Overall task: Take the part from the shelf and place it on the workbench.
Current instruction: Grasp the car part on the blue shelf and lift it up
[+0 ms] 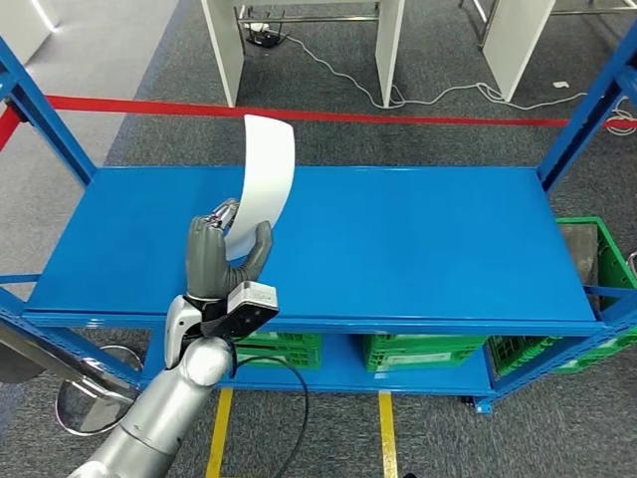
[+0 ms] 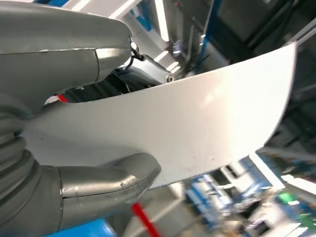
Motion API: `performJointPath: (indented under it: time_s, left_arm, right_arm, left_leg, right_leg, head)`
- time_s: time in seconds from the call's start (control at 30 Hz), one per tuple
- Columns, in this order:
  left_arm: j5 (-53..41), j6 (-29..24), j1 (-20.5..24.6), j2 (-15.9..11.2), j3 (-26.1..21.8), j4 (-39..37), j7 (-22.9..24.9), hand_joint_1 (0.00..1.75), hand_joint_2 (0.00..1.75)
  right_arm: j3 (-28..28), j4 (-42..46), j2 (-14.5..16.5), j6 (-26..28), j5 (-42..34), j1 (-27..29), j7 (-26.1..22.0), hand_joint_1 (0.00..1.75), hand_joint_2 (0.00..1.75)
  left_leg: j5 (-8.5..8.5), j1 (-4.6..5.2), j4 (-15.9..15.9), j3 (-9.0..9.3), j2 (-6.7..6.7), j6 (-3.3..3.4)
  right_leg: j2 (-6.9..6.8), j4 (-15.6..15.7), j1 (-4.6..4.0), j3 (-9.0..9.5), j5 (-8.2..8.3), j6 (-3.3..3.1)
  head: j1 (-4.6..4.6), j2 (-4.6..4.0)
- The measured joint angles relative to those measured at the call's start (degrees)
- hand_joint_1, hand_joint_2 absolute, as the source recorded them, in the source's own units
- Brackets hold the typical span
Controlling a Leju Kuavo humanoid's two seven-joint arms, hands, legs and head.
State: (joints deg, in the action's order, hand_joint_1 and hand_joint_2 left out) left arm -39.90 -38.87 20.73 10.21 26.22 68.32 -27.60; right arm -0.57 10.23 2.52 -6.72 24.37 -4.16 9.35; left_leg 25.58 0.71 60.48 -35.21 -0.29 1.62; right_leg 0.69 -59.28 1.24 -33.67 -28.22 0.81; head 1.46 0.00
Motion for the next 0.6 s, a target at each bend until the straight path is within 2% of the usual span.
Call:
performJointPath:
  time_s: [0.1,0.13,0.17,0.23,0.27,0.3,0.33,0.37,0.4,0.43,0.5,0.6]
  left_arm:
    - [0.81,-0.04,-2.02,0.43,0.94,4.55,-0.44,1.75,1.75]
    - [1.00,-0.07,-2.33,0.57,1.14,5.57,-0.52,1.75,1.75]
    - [1.17,-0.09,-2.54,0.69,1.31,6.43,-0.58,1.75,1.75]
    - [1.33,-0.12,-3.03,0.81,1.57,7.62,-0.65,1.75,1.75]
    - [1.36,-0.11,-3.31,0.82,1.63,7.98,-0.67,1.75,1.75]
    - [1.37,-0.11,-3.57,0.81,1.68,8.25,-0.67,1.75,1.75]
    - [1.37,-0.11,-3.76,0.81,1.73,8.48,-0.67,1.75,1.75]
    - [1.37,-0.11,-3.86,0.81,1.80,8.72,-0.67,1.75,1.75]
    - [1.37,-0.11,-3.91,0.81,1.85,8.97,-0.67,1.75,1.75]
    - [1.37,-0.11,-3.94,0.84,1.87,9.25,-0.67,1.75,1.75]
    - [1.37,-0.11,-4.01,0.90,1.88,9.72,-0.68,1.75,1.75]
    - [1.37,-0.12,-4.05,0.94,1.88,9.91,-0.68,1.75,1.75]
  right_arm:
    - [-0.32,0.00,0.12,0.03,0.00,0.33,-0.36,0.00,0.00]
    - [-0.43,0.00,0.14,0.04,0.00,0.38,-0.41,0.00,0.00]
    - [-0.55,0.00,0.14,0.04,0.00,0.38,-0.44,0.00,0.00]
    - [-0.72,0.00,0.15,0.04,0.00,0.35,-0.45,0.00,0.00]
    - [-0.74,0.00,0.15,0.04,0.00,0.35,-0.45,0.00,0.00]
    - [-0.75,0.00,0.14,0.04,0.00,0.37,-0.45,0.00,0.00]
    - [-0.76,0.00,0.14,0.05,0.00,0.39,-0.44,0.00,0.00]
    - [-0.76,0.00,0.13,0.07,0.00,0.37,-0.44,0.00,0.00]
    - [-0.76,0.01,0.13,0.08,0.00,0.30,-0.45,0.00,0.00]
    - [-0.76,0.01,0.13,0.09,0.00,0.17,-0.45,0.00,0.00]
    - [-0.76,0.02,0.13,0.11,-0.01,-0.04,-0.47,0.00,0.00]
    - [-0.76,0.02,0.13,0.11,-0.02,-0.07,-0.48,0.00,0.00]
  left_leg:
    - [-0.21,-0.08,-1.35,0.15,0.09,0.32]
    - [-0.46,-0.23,-1.94,0.17,0.17,0.58]
    - [-0.76,-0.38,-2.45,0.10,0.26,0.84]
    - [-1.41,-0.31,-2.52,-0.49,0.34,1.26]
    - [-1.73,-0.22,-2.47,-0.87,0.36,1.30]
    - [-2.10,-0.13,-2.43,-1.33,0.38,1.31]
    - [-2.52,-0.09,-2.38,-1.85,0.39,1.25]
    - [-2.93,-0.08,-2.30,-2.38,0.38,1.15]
    - [-3.35,-0.08,-2.15,-2.88,0.36,0.96]
    - [-3.73,-0.01,-1.99,-3.37,0.31,0.69]
    - [-4.37,0.11,-1.71,-3.84,0.25,0.16]
    - [-4.64,0.16,-1.67,-3.91,0.25,-0.04]
  right_leg:
    - [-0.17,-0.01,-0.01,-0.46,-0.17,0.93]
    - [-0.22,-0.88,-0.07,-0.90,-1.26,1.13]
    - [-0.26,-2.84,-0.13,-1.65,-3.05,1.28]
    - [-0.30,-9.49,-0.11,-3.69,-7.62,1.46]
    - [-0.32,-12.66,-0.10,-4.52,-9.13,1.58]
    - [-0.33,-14.42,-0.10,-4.67,-9.55,1.67]
    - [-0.34,-14.13,-0.10,-3.84,-8.74,1.70]
    - [-0.36,-12.00,-0.09,-2.14,-7.12,1.70]
    - [-0.37,-8.27,-0.07,0.39,-5.54,1.67]
    - [-0.37,-4.17,-0.11,3.17,-4.74,1.61]
    - [-0.26,0.92,-0.24,6.46,-4.70,1.29]
    - [-0.15,1.50,-0.34,6.76,-4.84,1.03]
  head:
    - [-0.05,0.00]
    - [-0.11,0.00]
    - [-0.21,0.00]
    - [-0.33,0.00]
    - [-0.34,0.00]
    - [-0.33,0.00]
    - [-0.34,0.00]
    - [-0.34,0.00]
    - [-0.36,0.00]
    - [-0.37,0.00]
    - [-0.25,0.00]
    - [-0.10,0.00]
